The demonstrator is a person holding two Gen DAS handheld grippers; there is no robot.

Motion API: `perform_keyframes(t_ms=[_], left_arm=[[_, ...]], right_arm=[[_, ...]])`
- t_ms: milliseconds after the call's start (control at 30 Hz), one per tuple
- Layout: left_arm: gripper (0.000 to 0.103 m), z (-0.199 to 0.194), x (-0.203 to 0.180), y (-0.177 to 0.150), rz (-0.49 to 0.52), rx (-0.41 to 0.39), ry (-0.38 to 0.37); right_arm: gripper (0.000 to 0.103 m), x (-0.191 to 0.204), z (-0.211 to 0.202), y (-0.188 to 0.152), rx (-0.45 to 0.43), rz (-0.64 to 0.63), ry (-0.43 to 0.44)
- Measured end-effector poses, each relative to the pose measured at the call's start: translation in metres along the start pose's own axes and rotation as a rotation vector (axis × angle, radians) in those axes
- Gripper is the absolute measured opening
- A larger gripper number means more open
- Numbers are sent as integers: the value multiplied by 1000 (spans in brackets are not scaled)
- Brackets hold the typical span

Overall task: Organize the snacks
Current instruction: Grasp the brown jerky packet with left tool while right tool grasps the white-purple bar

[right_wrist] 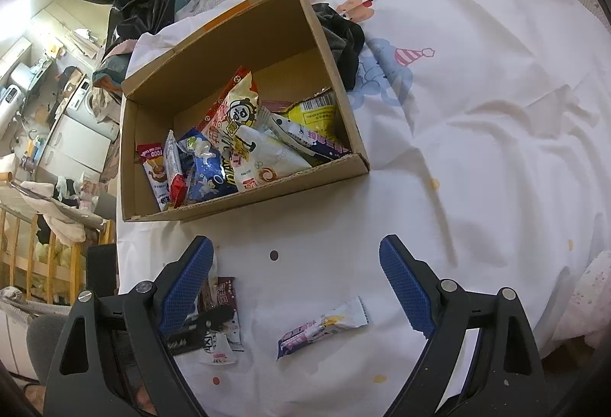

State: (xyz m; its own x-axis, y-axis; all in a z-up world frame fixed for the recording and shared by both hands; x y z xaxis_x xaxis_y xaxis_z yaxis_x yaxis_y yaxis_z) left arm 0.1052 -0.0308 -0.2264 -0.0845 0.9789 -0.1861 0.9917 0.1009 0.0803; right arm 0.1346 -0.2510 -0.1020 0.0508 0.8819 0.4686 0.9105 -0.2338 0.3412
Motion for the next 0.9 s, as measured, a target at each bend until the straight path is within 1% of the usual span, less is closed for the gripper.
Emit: perform_keyframes(t_ms=[67, 133, 267, 300, 333, 400, 467, 567, 733, 833, 900], left_arm=[[82, -1, 3, 1, -6, -9, 18], [83, 0, 3, 1, -2, -7, 18], [82, 6, -4, -1, 39, -1, 40], [74, 7, -7, -1, 53, -1, 36], [62, 7, -12, -2, 67, -1, 31], [61, 4, -19, 0, 95, -1, 23], [58, -1, -21, 0, 103, -4, 14], [58, -15, -23, -1, 113, -28, 6], [58, -45, -25, 2, 144, -90, 10], [57, -60, -25, 3, 154, -131, 15], [57, -67, -22, -2, 158, -156, 18]], right_arm=[[91, 0, 0, 0, 2, 0, 1], [91, 1, 0, 0, 3, -1, 5], [91, 2, 0, 0, 4, -1, 7], [91, 2, 0, 0, 4, -2, 7], [91, 2, 1, 0, 4, -3, 6], [91, 3, 0, 0, 2, -6, 4], [91, 2, -1, -1, 0, -7, 1], [91, 0, -2, -2, -2, -3, -5], [91, -6, -2, -4, 8, 6, -21], [91, -12, 3, -9, 46, 7, -34], [92, -16, 11, -14, 91, 5, -53]])
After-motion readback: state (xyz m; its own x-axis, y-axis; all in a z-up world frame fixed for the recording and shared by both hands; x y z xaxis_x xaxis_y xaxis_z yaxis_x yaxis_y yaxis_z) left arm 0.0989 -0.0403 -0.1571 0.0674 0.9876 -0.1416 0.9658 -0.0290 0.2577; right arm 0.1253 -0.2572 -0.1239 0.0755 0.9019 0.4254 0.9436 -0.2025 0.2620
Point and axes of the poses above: each gripper's, at about its wrist camera, not at the fingertips, and z roughly the way its jaws point, x to its left, y to its top, the point moved 6 cm from there along z, roughly the way its jaws point, and after that the axes turned 3 degrees about z, right-handed, at the moved point
